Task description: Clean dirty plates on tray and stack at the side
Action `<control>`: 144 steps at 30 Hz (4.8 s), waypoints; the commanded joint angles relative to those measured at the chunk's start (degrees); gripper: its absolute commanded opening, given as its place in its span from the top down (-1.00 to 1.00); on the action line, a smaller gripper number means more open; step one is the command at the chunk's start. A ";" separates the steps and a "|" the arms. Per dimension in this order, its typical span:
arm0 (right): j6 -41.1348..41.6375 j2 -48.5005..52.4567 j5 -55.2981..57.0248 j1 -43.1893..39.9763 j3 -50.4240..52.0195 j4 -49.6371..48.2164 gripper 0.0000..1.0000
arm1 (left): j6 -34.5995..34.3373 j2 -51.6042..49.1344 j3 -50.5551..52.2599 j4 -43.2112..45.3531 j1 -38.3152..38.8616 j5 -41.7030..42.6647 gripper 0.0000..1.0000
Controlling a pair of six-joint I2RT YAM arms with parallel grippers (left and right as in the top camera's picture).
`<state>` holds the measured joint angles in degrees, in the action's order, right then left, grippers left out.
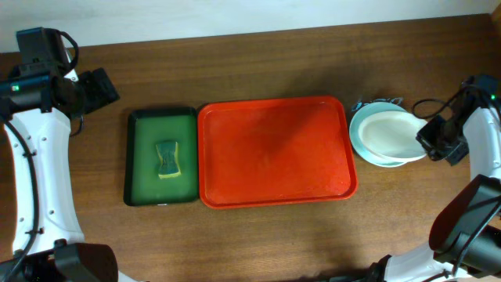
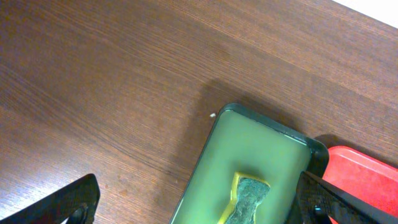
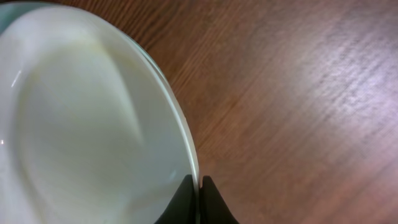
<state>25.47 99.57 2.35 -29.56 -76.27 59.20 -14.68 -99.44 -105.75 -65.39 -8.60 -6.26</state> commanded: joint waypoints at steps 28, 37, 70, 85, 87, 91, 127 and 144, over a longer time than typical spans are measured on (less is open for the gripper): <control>-15.65 2.05 -10.51 9.84 1.05 0.39 -0.97 | -0.74 -0.22 -0.09 -0.09 0.07 -0.20 -0.98; -15.63 2.05 -10.54 11.19 1.05 0.33 -0.97 | -0.74 -0.22 -0.09 -0.09 0.07 -0.22 -0.98; -16.26 -61.46 -4.39 25.62 1.07 0.39 -0.97 | -0.74 -0.22 -0.09 -0.09 0.07 -0.20 -0.99; -16.22 -92.94 -3.65 27.74 22.88 -4.46 -0.97 | -0.74 -0.22 -0.09 -0.09 0.07 -0.22 -0.98; -16.22 -98.29 -4.94 29.33 31.23 -10.45 -0.97 | -0.74 -0.22 -0.09 -0.09 0.07 -0.20 -0.99; -16.02 -99.32 -5.42 32.20 40.24 -27.56 -0.97 | -0.74 -0.22 -0.09 -0.09 0.07 -0.22 -0.98; -26.53 -99.34 -4.04 32.59 75.95 -54.69 -0.97 | -0.74 -0.22 -0.09 -0.09 0.07 -0.22 -0.98; -26.56 -99.32 -4.02 32.57 75.95 -54.73 -0.97 | -0.74 -0.26 -0.09 -0.09 0.07 -0.22 -0.98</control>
<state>-0.67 0.73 -0.73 3.29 -0.60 4.23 -14.68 -99.44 -105.75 -65.41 -8.60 -6.26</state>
